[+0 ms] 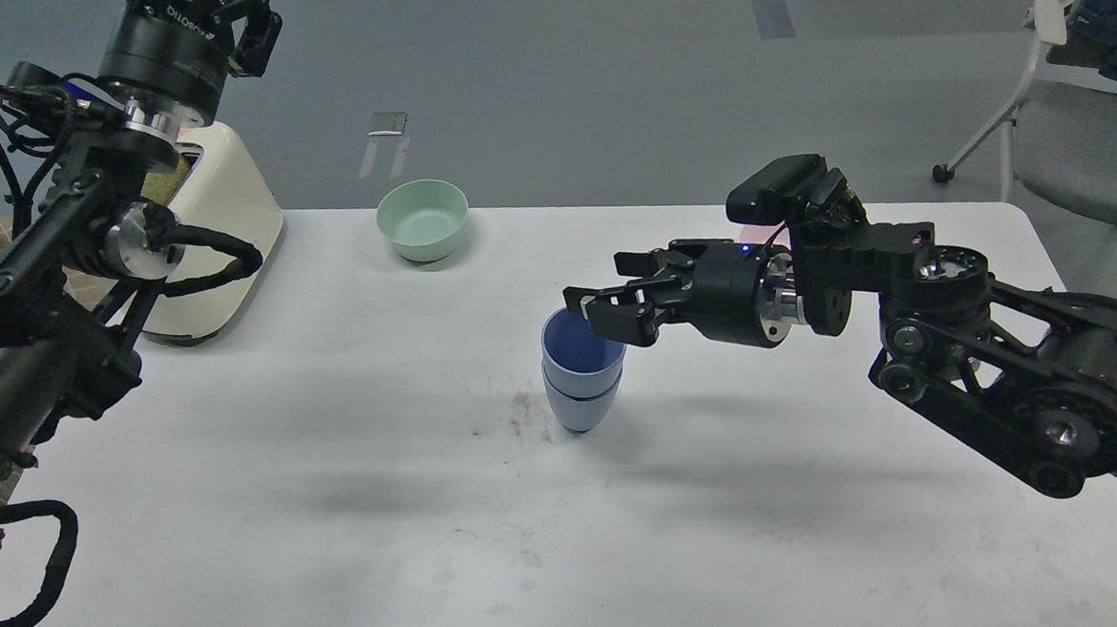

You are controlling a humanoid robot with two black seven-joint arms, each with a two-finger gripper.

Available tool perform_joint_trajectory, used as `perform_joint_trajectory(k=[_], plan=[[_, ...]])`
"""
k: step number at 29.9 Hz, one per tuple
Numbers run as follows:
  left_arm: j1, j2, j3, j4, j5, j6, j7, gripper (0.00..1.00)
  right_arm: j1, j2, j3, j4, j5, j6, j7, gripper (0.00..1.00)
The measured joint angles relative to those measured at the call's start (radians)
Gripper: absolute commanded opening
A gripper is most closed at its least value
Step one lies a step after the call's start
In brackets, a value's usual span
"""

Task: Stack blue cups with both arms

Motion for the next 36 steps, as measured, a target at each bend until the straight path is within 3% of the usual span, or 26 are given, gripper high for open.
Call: perform_joint_trajectory(k=[9,13,17,22,27,31,36], plan=[[0.008,0.002,-0.008,0.000,0.000,-0.001,0.000,0.98,0.050,0.126,0.585,-0.087,0.004,0.000,-0.002,1.00],[0.010,0.001,-0.013,0.005,0.000,-0.007,0.000,0.98,0.094,0.129,0.790,-0.175,0.033,0.000,0.004,1.00],[0.012,0.001,-0.014,0.019,0.001,-0.027,0.000,0.98,0.098,0.058,0.963,-0.283,0.162,0.000,0.005,1.00],[0.012,-0.005,-0.014,0.023,0.001,-0.038,0.000,0.98,0.069,-0.070,1.004,-0.455,0.459,0.000,0.006,1.00],[0.012,-0.004,-0.025,0.024,-0.001,-0.040,0.000,0.98,0.017,-0.119,1.005,-0.583,0.792,0.000,0.006,1.00],[0.012,-0.005,-0.063,0.025,-0.010,-0.043,0.000,0.98,-0.042,-0.118,1.004,-0.609,0.989,0.000,0.006,1.00],[0.011,-0.026,-0.079,0.032,-0.043,-0.057,0.000,0.98,-0.086,-0.102,1.004,-0.607,1.059,0.000,0.006,1.00]])
